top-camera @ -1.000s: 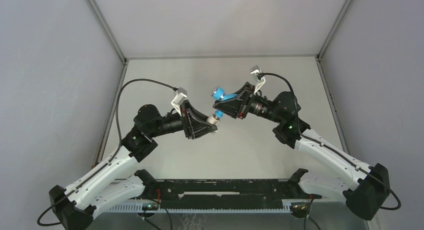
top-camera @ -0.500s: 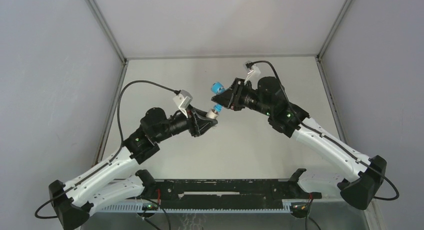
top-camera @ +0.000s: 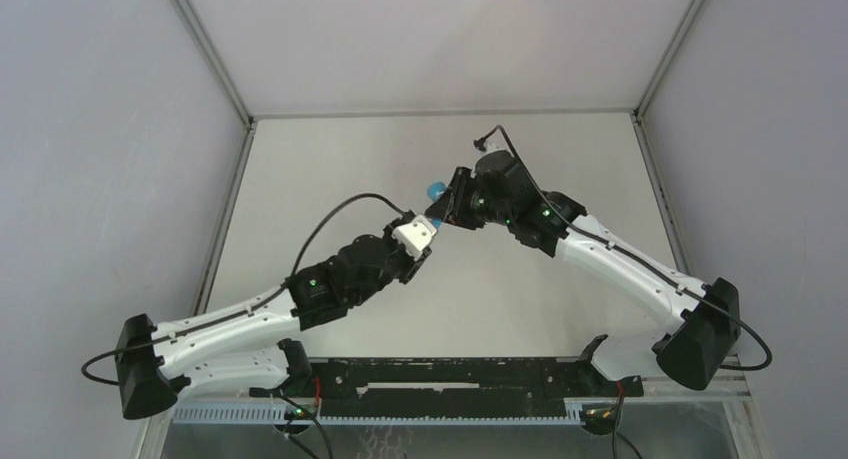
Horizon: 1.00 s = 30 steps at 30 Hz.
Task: Install the water faucets
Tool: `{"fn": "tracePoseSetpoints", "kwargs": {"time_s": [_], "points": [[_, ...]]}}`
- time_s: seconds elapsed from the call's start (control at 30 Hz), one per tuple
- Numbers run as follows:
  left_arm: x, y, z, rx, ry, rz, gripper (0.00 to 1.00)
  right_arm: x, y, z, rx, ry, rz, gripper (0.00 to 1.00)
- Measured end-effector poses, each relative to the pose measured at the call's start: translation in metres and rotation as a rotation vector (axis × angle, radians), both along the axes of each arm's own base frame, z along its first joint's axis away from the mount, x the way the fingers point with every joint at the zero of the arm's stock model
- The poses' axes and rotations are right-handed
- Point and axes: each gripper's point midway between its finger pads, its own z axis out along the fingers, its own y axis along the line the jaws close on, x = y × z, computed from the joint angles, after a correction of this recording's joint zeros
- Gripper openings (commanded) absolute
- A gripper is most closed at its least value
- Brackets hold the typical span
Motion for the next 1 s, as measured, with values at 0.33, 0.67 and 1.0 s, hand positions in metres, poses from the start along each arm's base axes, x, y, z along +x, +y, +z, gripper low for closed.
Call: {"fn": "tracePoseSetpoints", "kwargs": {"time_s": [0.33,0.67,1.0], "points": [[0.019,0.010,-0.005,0.204,-0.232,0.096,0.00,0.010,0.000,-0.010,-0.005,0.052,-0.074,0.06],[0.019,0.015,-0.001,0.182,-0.258,0.100,0.00,0.009,0.005,-0.010,0.016,0.074,-0.062,0.50],[0.018,0.010,0.012,0.114,-0.269,0.077,0.00,0.000,0.013,-0.013,0.028,0.104,-0.011,0.61]]}}
